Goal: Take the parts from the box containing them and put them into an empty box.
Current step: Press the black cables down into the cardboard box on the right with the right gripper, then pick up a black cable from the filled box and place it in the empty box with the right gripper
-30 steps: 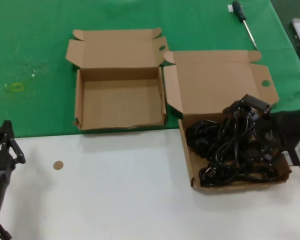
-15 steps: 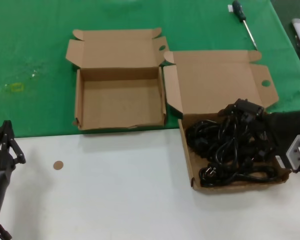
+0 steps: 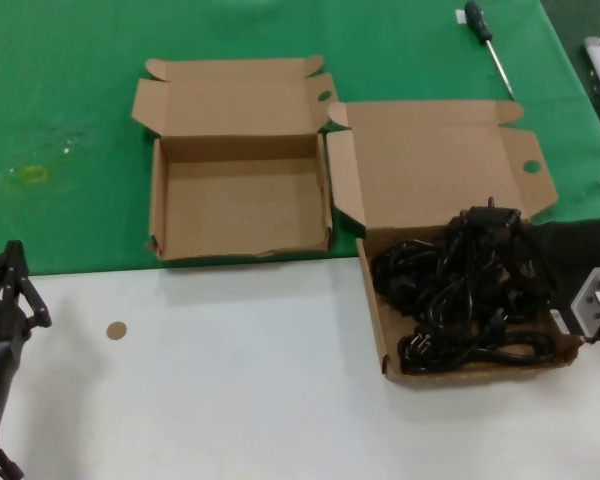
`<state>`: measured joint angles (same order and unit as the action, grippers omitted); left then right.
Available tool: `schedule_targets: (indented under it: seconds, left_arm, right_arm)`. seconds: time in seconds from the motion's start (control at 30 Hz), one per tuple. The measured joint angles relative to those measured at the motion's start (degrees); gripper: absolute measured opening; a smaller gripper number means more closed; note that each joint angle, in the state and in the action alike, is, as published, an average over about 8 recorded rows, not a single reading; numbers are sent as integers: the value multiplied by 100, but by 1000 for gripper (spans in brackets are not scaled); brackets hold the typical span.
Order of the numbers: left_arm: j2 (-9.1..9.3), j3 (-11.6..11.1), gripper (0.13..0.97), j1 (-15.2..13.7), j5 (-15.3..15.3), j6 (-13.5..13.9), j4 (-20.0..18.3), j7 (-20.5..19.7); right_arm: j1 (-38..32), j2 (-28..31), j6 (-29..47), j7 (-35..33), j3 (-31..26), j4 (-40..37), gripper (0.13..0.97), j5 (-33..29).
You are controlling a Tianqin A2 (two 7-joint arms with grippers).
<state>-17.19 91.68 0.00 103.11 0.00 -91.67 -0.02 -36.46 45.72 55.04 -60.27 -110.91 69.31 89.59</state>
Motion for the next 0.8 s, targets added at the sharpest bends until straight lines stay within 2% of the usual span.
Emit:
schedule_targets:
  seconds: [0.07, 0.33, 0.47, 0.73, 0.8]
  left_arm:
    - [0, 0, 152, 0, 0, 0, 0, 0]
    - [0, 0, 152, 0, 0, 0, 0, 0]
    - [0, 0, 152, 0, 0, 0, 0, 0]
    - [0, 0, 152, 0, 0, 0, 0, 0]
    - [0, 0, 152, 0, 0, 0, 0, 0]
  right_arm:
    - [-3, 4, 8, -9, -7, -11, 700, -4]
    - [29, 22, 60, -54, 0, -49, 478, 41]
    - [46, 25, 85, -64, 12, -60, 478, 74]
    - [33, 38, 102, 32, 33, -57, 300, 94]
    - [21, 60, 106, 99, 40, -35, 292, 88]
